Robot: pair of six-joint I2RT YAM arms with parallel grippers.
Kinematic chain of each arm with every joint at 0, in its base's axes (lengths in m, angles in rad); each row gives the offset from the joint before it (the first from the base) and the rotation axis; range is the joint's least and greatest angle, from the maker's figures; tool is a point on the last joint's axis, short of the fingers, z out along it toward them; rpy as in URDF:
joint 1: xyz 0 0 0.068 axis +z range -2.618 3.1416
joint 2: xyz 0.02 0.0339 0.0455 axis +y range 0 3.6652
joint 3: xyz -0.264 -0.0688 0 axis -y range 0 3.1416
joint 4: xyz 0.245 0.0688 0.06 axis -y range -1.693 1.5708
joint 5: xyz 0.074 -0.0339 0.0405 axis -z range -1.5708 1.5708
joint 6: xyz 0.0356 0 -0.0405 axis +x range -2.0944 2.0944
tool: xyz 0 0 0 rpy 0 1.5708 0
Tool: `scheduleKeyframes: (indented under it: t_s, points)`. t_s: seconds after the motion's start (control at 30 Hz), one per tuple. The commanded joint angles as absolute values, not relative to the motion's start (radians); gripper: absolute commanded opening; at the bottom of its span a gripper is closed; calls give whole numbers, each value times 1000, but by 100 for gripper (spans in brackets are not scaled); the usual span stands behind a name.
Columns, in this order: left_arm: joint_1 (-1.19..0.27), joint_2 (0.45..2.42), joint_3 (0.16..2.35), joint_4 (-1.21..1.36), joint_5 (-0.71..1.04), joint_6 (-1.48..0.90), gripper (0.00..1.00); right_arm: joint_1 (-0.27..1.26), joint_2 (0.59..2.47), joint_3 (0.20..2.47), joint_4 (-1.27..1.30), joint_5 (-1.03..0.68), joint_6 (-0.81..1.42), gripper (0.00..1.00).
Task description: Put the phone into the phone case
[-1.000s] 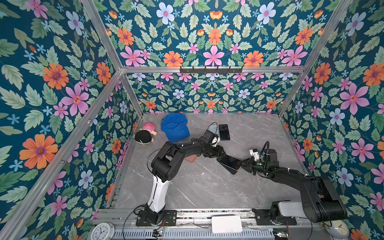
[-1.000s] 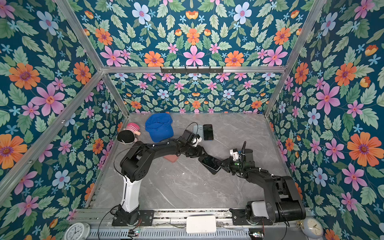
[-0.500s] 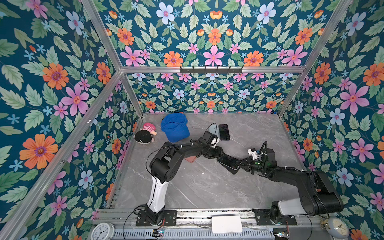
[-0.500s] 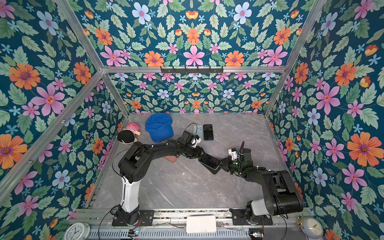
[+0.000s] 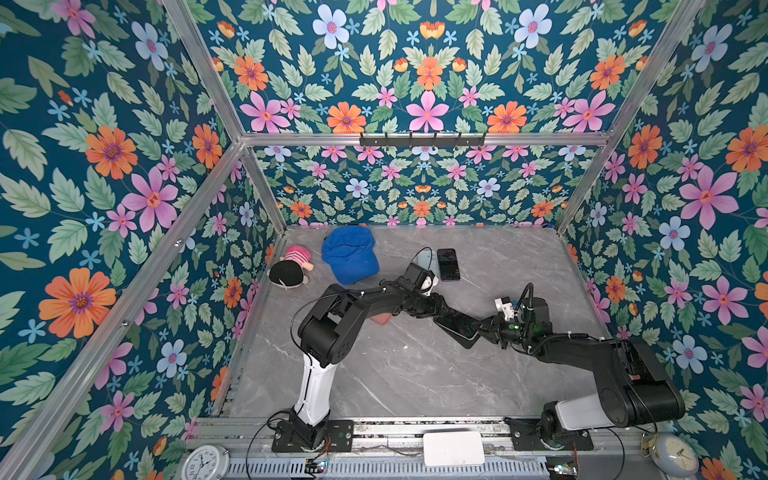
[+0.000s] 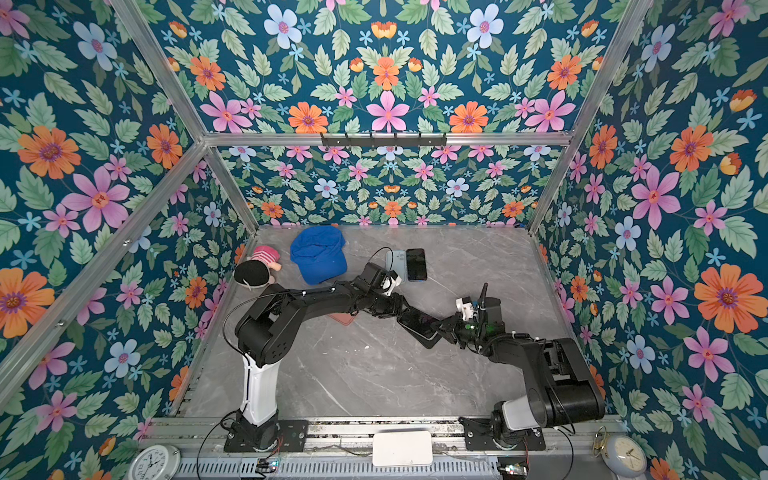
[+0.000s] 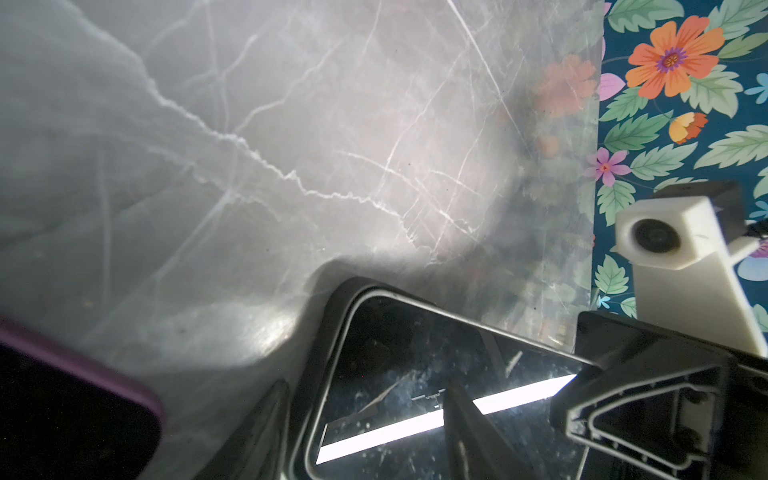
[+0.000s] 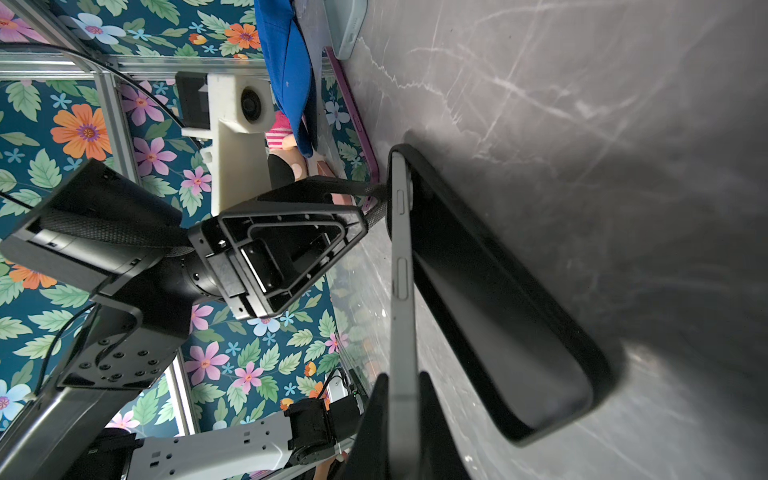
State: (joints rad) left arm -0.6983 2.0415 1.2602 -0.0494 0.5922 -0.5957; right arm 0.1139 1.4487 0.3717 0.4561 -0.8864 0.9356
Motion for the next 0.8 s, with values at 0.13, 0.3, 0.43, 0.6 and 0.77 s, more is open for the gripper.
scheduleKeyframes:
  t_s: [0.13,0.3,0.43,0.6,0.77]
  points:
    - [-698,2025,1241,-43,594,-604,61,122,1470,369,440,-867,933,5]
    - [-698,2022,1234,-38,595,-605,61,128,1485,373,437,-865,930,7]
    - [-698,2020,1232,-37,596,-604,61,130,1490,373,419,-858,918,9]
    - [-698,2018,1226,-31,599,-605,61,131,1492,373,384,-846,897,16]
    - [-698,2014,1220,-27,597,-605,61,131,1501,377,356,-842,879,21]
